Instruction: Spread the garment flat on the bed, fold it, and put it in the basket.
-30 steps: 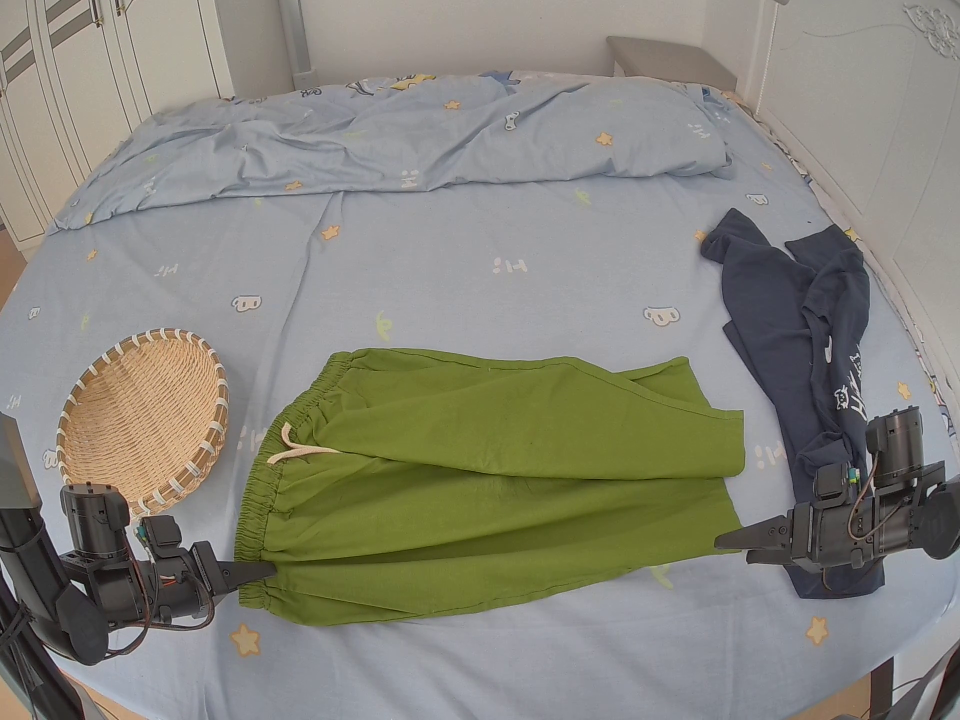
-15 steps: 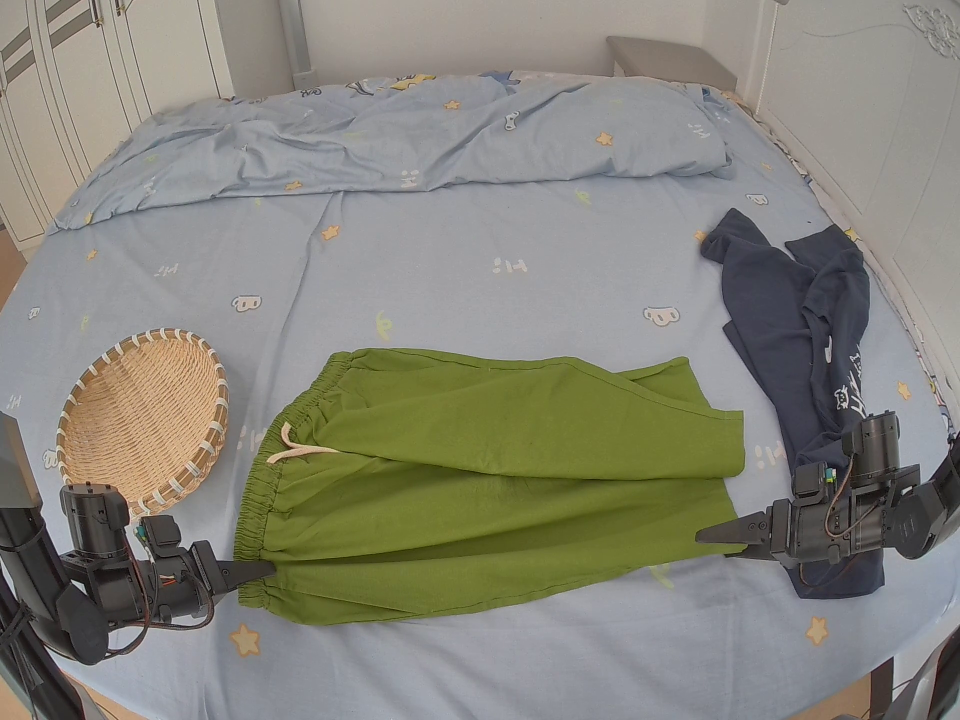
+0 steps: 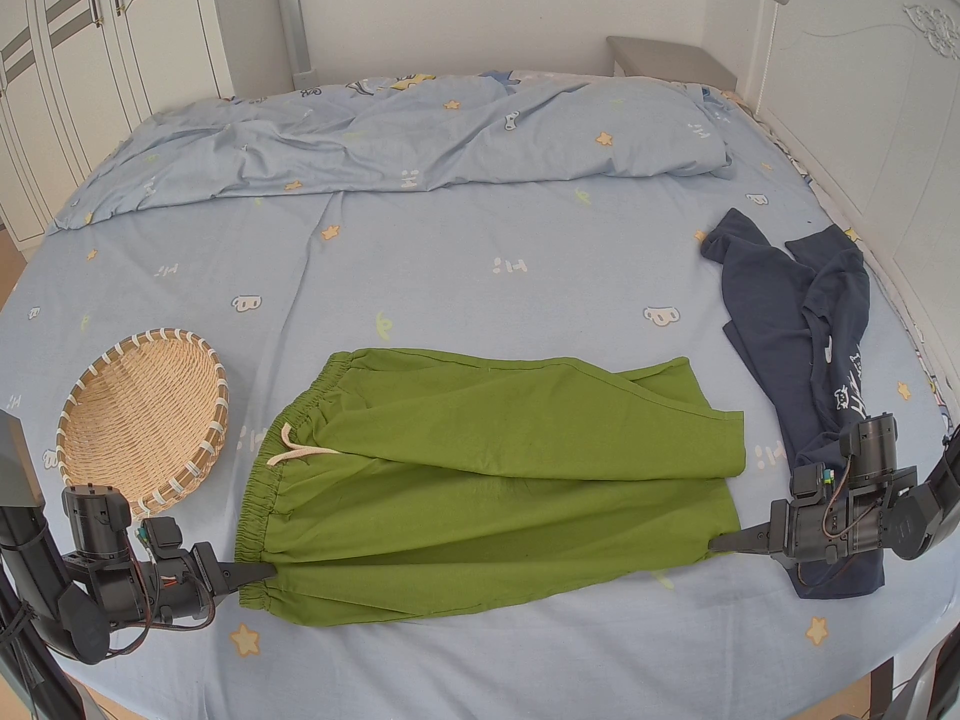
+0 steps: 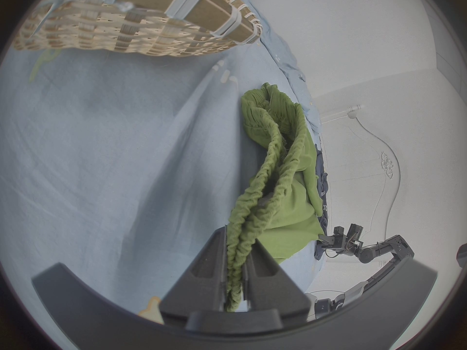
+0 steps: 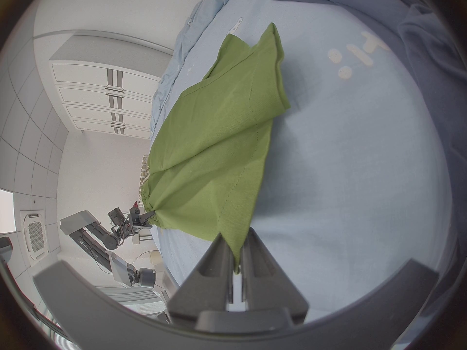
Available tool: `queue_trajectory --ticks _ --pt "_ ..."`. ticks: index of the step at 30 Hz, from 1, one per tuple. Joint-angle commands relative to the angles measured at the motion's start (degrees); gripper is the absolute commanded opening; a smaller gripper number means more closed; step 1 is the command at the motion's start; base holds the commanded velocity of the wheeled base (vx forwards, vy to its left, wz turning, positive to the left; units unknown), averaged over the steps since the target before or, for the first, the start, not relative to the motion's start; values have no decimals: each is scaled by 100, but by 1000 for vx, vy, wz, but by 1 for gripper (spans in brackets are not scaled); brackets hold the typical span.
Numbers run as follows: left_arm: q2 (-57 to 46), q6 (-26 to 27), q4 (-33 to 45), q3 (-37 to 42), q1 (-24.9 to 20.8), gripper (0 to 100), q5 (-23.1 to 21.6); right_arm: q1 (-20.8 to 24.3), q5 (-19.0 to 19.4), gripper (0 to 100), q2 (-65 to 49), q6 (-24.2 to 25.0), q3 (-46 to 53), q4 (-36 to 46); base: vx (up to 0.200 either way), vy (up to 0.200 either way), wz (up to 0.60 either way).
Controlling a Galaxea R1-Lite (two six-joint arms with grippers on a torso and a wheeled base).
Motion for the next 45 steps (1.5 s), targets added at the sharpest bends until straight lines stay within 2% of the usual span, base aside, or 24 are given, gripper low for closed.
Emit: queue_trajectory --ticks 1,4,6,10,14,15,16,17,19,20,21,22,24,25,26,27,28,32,39,45 --pt "101 -7 40 22 47 0 -5 -3 -3 0 -86 12 63 11 0 0 0" --pt "22 -16 120 -22 108 0 -13 24 -12 0 -657 65 195 116 0 0 0" --pt "-40 -16 366 -83 108 0 -13 68 -12 0 -1272 311 274 336 0 0 0" --pt "-567 -16 1201 -294 108 0 -13 164 -39 0 -2098 373 221 1276 0 0 0" --pt "-1833 -7 3152 -866 38 0 -13 191 -47 0 -2599 241 142 2138 0 0 0" --pt "-1833 -7 3152 -866 38 0 -13 191 -47 0 -2599 241 142 2138 0 0 0" --pt "-2404 54 4426 -1340 11 0 -5 182 -56 0 -2626 135 186 2261 0 0 0" --pt "-2606 160 5120 -1586 20 0 4 164 -56 0 -2626 83 230 2278 0 0 0" --pt "-2791 590 6298 -2035 91 0 13 120 -56 0 -2591 -5 353 2287 0 0 0" --pt "-2782 828 6667 -2149 108 0 22 111 -56 0 -2582 -49 432 2287 0 0 0" --pt "-2782 828 6667 -2149 108 0 22 111 -56 0 -2582 -49 432 2287 0 0 0" --pt "-2756 1373 7195 -2245 231 0 39 103 -74 0 -2547 -216 625 2278 0 0 0" --pt "-2747 1795 7379 -2245 433 0 4 103 -109 0 -2459 -471 827 2278 0 0 0" --pt "-2747 1795 7379 -2245 433 0 4 103 -109 0 -2459 -471 827 2278 0 0 0" --pt "-2720 2041 7432 -2237 574 0 -13 103 -197 0 -2283 -744 994 2278 0 0 0" --pt "-2720 2041 7432 -2237 574 0 -13 103 -197 0 -2283 -744 994 2278 0 0 0" --pt "-2668 2111 7450 -2193 618 0 -5 103 -425 0 -2011 -1086 1170 2252 0 0 0" --pt "-2527 2252 7476 -1999 767 0 39 94 -724 0 -1492 -1570 1364 2190 0 0 0" --pt "-2132 2893 7502 -1841 838 0 4 164 -751 0 -1439 -1596 1618 2138 0 0 0" --pt "-2149 3095 7494 -1569 820 0 13 155 -751 0 -1360 -1596 1654 2041 0 0 0"
